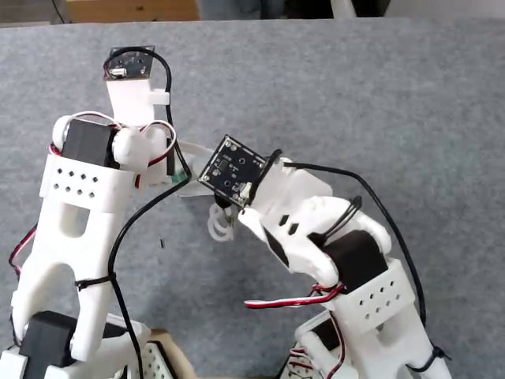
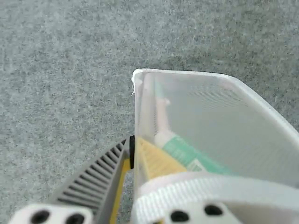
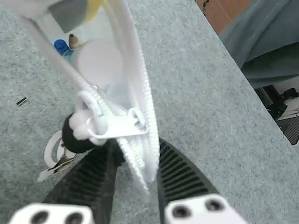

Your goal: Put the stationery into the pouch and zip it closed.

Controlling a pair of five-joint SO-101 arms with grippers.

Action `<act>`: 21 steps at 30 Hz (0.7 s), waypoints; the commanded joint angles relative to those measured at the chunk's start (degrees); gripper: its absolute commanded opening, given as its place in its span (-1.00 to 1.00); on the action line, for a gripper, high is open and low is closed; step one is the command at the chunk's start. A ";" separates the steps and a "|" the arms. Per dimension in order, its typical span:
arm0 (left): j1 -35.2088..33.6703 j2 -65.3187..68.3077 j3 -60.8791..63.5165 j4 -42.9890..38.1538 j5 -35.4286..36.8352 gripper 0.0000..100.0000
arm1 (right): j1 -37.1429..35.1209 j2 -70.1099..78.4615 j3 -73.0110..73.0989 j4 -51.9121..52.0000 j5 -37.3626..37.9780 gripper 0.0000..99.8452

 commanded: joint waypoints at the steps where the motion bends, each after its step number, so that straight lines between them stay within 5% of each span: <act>1: 1.63 1.49 5.93 2.20 -0.09 -0.94 | -0.70 0.13 -1.71 -1.85 0.09 -0.98; 6: 1.19 1.49 1.45 2.46 0.53 -0.92 | -0.70 0.13 -1.63 -1.85 0.09 -0.98; 13: 1.45 -0.09 -2.42 4.84 5.54 -0.45 | -0.70 0.13 -1.71 -1.85 0.00 -0.98; 21: 1.27 -11.25 -4.26 4.66 5.63 -0.42 | 0.18 0.13 -1.71 -3.87 -1.85 -0.98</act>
